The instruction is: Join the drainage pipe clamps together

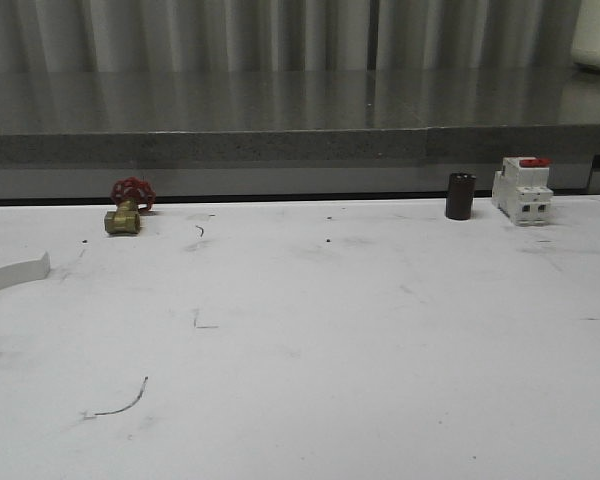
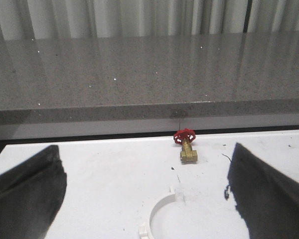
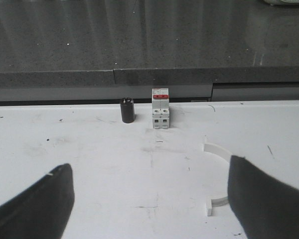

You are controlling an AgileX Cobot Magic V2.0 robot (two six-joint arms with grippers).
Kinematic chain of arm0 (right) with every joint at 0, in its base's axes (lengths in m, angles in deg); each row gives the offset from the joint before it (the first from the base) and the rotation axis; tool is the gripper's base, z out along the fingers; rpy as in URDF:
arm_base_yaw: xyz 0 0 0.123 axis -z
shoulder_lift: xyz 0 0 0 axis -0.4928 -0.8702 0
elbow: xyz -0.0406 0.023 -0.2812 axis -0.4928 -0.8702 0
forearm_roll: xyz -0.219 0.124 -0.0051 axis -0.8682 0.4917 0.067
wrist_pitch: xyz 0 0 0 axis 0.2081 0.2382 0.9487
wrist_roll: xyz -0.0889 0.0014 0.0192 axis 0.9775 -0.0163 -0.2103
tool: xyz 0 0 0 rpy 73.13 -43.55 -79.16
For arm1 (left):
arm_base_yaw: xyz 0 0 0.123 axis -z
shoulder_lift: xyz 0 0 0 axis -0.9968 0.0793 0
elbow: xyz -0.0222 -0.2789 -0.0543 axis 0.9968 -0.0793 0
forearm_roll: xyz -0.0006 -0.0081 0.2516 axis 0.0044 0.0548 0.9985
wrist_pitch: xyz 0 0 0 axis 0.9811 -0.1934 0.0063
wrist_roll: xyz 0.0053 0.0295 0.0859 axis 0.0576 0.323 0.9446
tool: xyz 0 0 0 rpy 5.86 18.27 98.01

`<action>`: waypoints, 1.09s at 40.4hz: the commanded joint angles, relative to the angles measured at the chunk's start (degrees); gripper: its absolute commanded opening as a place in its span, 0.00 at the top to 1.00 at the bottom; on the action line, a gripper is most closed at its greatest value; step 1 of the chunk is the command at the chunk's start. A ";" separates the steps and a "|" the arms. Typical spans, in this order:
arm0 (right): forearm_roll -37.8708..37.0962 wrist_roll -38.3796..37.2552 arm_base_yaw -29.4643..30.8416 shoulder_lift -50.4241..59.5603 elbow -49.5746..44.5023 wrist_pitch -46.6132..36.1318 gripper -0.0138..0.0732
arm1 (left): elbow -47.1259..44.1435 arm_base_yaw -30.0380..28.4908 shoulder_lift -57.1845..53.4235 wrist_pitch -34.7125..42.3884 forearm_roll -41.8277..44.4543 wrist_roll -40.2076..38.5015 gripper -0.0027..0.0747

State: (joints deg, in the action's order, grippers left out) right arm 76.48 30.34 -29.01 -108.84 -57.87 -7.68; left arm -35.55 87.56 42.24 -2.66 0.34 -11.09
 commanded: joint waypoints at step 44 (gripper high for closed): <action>-0.55 0.48 0.31 -0.87 2.16 -4.49 0.10 | 41.55 -0.11 73.44 -29.37 0.88 0.67 0.24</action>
State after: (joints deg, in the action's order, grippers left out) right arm 76.48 30.34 -29.01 -108.84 -57.87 -7.68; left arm 2.50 87.56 115.07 -32.47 1.31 -10.60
